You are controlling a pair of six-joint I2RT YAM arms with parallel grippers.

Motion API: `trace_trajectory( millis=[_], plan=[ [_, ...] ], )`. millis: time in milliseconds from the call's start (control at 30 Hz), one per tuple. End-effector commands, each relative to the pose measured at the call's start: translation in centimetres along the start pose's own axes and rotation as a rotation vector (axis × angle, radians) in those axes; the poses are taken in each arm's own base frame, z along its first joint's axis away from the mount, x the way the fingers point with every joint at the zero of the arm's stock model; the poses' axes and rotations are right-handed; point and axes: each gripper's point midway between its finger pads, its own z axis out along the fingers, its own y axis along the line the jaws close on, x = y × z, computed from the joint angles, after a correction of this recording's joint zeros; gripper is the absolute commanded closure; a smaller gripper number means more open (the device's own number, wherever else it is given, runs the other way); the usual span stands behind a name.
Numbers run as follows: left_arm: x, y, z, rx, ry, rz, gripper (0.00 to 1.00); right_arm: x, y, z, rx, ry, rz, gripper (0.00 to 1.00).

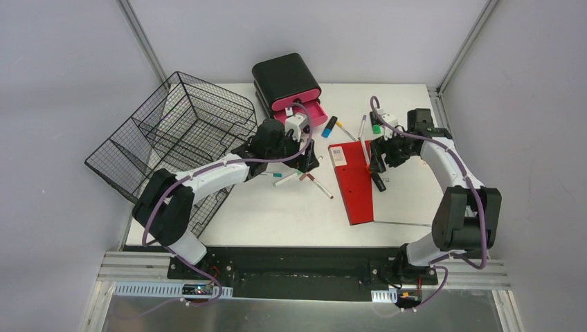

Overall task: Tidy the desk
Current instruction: Pick up the stationery from the folder.

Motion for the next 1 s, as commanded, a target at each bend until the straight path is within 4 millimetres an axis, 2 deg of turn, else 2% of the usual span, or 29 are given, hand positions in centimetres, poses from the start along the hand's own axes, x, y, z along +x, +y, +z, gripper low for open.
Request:
trace_trajectory(
  millis=[0, 100, 367, 500, 733, 967],
  plan=[
    [-2.8, -0.8, -1.7, 0.021, -0.137, -0.011, 0.14, 0.6, -1.5, 1.7, 0.085, 0.073, 0.008, 0.23],
    [-3.1, -1.1, -2.4, 0.025, -0.163, -0.001, 0.14, 1.5, -1.7, 3.0, 0.094, 0.140, 0.023, 0.24],
    [-3.3, -1.4, -3.6, 0.035, -0.214, 0.030, 0.14, 0.6, -4.0, 5.0, 0.237, 0.096, 0.132, 0.33],
    [-3.1, -1.6, -3.9, 0.043, -0.222, 0.033, 0.14, 1.0, -4.5, 6.1, 0.260, 0.120, 0.138, 0.37],
    [-2.7, -1.7, -4.3, 0.049, -0.226, 0.030, 0.15, 1.5, -3.8, 7.7, 0.252, 0.171, 0.112, 0.41],
    [-2.3, -1.9, -4.5, 0.065, -0.243, -0.001, 0.12, 2.4, -4.4, 8.1, 0.276, 0.225, 0.113, 0.57]
  ],
)
